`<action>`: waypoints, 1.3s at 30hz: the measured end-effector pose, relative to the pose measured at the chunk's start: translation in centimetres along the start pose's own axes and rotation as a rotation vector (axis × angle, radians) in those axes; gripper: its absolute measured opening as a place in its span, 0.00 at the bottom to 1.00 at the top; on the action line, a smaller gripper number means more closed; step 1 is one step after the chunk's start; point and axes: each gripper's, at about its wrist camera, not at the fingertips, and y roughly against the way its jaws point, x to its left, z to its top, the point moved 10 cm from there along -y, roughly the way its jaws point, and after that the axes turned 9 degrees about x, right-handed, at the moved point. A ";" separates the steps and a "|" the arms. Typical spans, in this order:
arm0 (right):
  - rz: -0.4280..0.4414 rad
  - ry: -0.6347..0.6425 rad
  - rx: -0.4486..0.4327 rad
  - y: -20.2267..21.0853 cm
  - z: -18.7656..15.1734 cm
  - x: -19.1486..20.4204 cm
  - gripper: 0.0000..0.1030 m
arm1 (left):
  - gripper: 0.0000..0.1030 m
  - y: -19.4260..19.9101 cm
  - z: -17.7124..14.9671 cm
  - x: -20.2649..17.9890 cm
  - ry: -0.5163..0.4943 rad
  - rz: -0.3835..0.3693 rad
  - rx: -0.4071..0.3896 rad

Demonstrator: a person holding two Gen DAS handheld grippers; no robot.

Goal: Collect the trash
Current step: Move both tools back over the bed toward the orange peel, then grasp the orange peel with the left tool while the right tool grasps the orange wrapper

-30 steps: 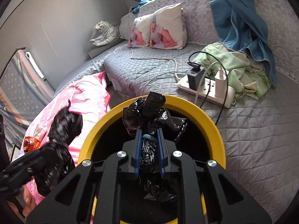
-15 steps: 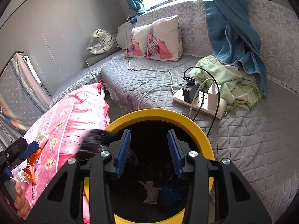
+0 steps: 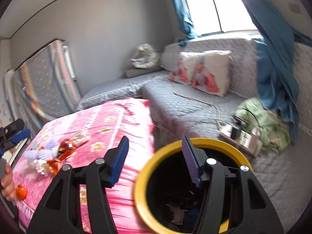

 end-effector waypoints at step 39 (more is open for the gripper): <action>0.277 0.481 0.390 -13.5 -10.6 29.6 0.77 | 0.92 9.6 -16.2 20.1 0.178 0.312 0.201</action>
